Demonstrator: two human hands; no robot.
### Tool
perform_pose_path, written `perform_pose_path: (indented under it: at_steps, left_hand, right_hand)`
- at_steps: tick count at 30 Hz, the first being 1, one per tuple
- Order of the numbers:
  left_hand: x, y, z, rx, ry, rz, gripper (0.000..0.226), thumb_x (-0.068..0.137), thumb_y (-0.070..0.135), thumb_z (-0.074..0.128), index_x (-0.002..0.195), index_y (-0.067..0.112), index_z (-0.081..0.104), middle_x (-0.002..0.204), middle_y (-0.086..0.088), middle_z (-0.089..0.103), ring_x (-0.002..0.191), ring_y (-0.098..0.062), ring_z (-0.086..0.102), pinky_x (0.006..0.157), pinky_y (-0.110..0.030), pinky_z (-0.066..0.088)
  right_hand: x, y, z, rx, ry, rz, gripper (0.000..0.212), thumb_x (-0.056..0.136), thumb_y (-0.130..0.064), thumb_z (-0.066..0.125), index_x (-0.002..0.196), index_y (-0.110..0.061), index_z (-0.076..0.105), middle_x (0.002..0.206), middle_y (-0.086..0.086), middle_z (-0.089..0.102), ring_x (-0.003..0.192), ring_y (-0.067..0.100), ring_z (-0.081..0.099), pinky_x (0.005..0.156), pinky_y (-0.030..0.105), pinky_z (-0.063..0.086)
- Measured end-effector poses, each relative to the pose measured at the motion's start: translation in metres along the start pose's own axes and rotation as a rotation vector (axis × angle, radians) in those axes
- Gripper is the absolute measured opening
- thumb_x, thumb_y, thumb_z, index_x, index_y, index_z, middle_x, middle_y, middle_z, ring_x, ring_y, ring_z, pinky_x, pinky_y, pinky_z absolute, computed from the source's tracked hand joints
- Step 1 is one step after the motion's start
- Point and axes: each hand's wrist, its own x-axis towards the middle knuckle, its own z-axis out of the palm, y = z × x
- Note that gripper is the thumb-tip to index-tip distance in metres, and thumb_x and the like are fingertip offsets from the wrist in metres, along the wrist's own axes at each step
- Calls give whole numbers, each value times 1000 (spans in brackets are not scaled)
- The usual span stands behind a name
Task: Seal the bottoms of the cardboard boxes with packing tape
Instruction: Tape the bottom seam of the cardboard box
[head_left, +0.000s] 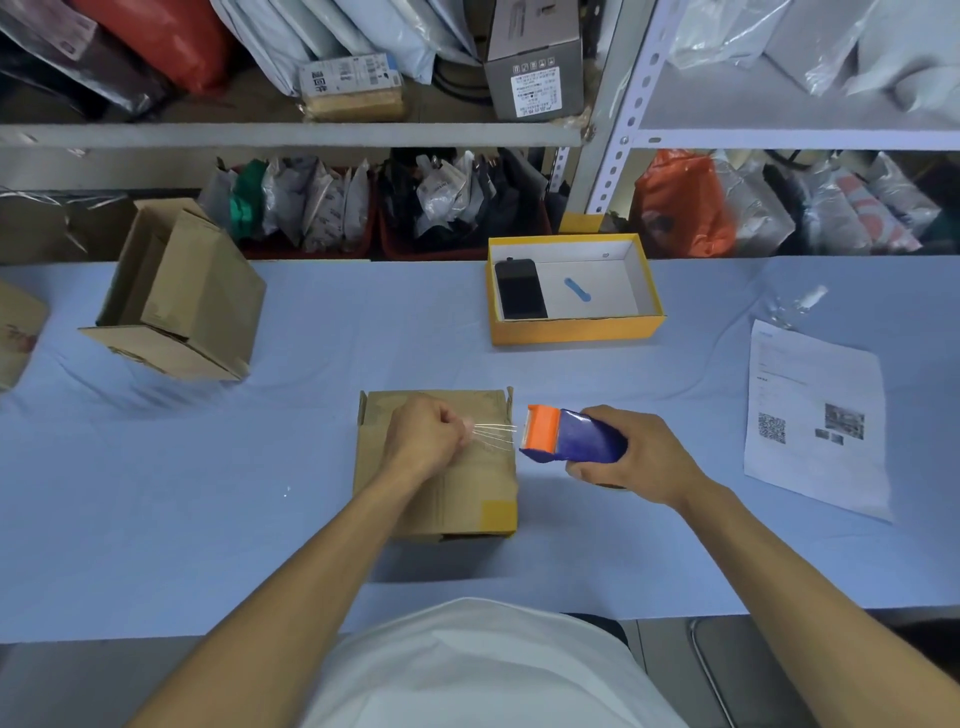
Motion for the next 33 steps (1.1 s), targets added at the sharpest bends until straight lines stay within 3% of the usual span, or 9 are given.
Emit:
perform_pose_path:
  at_steps: [4,7,11,15,17,19,27,33]
  left_hand:
    - [1,3,11,116,37,-24,31,82,22,73,54,9,65,57,-1,65,63,-20,64,61,-28,51]
    - [1,3,16,261,101,-56,32,74,22,68,49,13,51,54,0,54,58,-23,56,46,-26,37]
    - [6,1,8,507,135,8,32,77,41,72,70,15,55,75,-2,58,72,-24,56,55,-28,36]
    - [-2,5,28,263,12,366,10,78,15,63,72,18,57,70,6,58,71,-18,54,56,-28,34]
    - [-8,0,43,152,-37,455,7,82,11,63,77,14,63,77,4,60,79,-17,52,66,-28,39]
    - [-8,-11,54,183,-10,486,5,87,10,63,84,12,67,88,-1,62,87,-18,51,75,-25,37]
    - [-4,-15,61,231,23,467,8,85,21,70,87,13,67,89,-2,60,91,-21,48,77,-25,33]
    - [-6,-22,63,277,64,506,7,86,24,67,91,19,67,91,2,61,90,-20,48,80,-28,36]
  right_hand:
    - [11,7,-3,-75,-71,19,65,67,-50,85,124,-35,57,111,-13,65,97,16,62,83,34,57]
    - [22,9,-4,-158,-128,19,63,67,-50,82,122,-36,56,109,-10,66,97,17,62,83,34,56]
    - [30,6,4,-194,-168,33,64,71,-45,83,127,-30,55,114,-6,66,98,16,61,85,33,55]
    - [30,7,9,-163,-154,34,63,71,-43,83,126,-31,55,112,-6,66,97,16,61,83,30,53]
    - [29,6,11,-151,-150,37,62,71,-41,83,126,-31,56,110,-6,66,96,17,61,81,29,53]
    - [27,8,11,-145,-154,50,61,71,-41,83,125,-32,56,110,-6,66,95,16,61,82,32,54]
    - [12,37,-9,91,-216,149,50,66,-35,86,107,-48,61,100,-18,68,93,9,65,79,36,60]
    - [30,16,-1,-185,-319,60,51,70,-44,78,117,-38,58,101,-18,67,92,8,62,79,30,56]
